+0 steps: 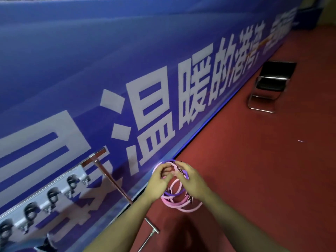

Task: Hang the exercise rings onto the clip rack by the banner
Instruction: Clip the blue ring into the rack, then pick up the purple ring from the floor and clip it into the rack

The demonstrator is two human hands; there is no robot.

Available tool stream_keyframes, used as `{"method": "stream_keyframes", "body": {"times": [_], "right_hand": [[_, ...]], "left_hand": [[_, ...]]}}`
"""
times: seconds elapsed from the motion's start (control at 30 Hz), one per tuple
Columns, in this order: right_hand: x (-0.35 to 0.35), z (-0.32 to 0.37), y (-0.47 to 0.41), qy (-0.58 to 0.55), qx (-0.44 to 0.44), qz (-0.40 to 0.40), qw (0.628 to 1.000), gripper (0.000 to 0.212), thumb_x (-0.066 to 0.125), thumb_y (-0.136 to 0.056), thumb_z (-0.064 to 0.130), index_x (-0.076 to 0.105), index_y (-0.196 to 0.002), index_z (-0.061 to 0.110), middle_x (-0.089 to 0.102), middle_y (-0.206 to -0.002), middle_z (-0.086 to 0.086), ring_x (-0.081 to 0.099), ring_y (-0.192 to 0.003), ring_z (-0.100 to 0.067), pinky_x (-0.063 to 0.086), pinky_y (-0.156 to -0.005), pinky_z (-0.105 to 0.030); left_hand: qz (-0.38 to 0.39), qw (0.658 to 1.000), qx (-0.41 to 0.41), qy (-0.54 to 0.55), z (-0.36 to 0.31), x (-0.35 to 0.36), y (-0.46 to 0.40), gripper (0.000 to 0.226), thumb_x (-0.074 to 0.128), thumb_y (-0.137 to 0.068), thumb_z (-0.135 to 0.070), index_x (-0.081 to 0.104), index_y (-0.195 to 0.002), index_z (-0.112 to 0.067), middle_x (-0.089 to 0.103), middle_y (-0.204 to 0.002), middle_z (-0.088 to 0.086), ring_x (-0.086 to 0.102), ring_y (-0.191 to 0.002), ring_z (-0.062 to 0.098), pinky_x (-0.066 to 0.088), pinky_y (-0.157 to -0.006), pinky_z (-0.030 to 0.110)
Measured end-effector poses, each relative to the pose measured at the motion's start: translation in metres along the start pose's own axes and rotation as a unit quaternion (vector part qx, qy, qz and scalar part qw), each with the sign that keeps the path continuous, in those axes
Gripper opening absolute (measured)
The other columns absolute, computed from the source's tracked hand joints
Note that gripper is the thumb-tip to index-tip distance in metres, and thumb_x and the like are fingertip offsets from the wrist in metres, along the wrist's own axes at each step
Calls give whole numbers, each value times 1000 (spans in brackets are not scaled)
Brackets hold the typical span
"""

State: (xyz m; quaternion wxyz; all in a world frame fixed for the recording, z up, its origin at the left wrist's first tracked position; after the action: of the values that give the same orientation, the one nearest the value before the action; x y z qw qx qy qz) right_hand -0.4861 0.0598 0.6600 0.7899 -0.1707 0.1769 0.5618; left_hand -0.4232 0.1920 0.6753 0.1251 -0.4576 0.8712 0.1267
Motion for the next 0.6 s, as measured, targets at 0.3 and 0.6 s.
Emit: {"method": "stream_keyframes", "body": {"times": [0.3, 0.6], "right_hand": [[-97, -56, -37, 6, 17, -51, 999, 43, 56, -100, 38, 53, -141, 26, 58, -138, 12, 54, -125, 1, 41, -109, -26], [-143, -90, -136, 32, 28, -42, 998, 50, 50, -98, 51, 50, -143, 30, 50, -145, 14, 45, -133, 1, 31, -111, -17]], "left_hand": [[46, 999, -3, 9, -14, 83, -87, 27, 65, -95, -15, 61, -122, -20, 67, -116, 5, 67, -95, 2, 51, -84, 15], [65, 997, -3, 33, -16, 120, -205, 27, 62, -97, -13, 59, -124, -17, 66, -115, 6, 62, -92, 10, 49, -74, 12]]}}
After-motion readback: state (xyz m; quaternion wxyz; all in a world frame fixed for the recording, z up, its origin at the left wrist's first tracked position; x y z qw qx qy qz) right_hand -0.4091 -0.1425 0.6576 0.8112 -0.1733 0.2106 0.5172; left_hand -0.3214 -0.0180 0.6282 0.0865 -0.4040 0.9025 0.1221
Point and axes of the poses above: each hand's wrist, its own y-axis away from the middle knuckle, its own x-axis out of the palm, z = x × y, the point moved 8 cm from there along -y, towards the middle knuckle
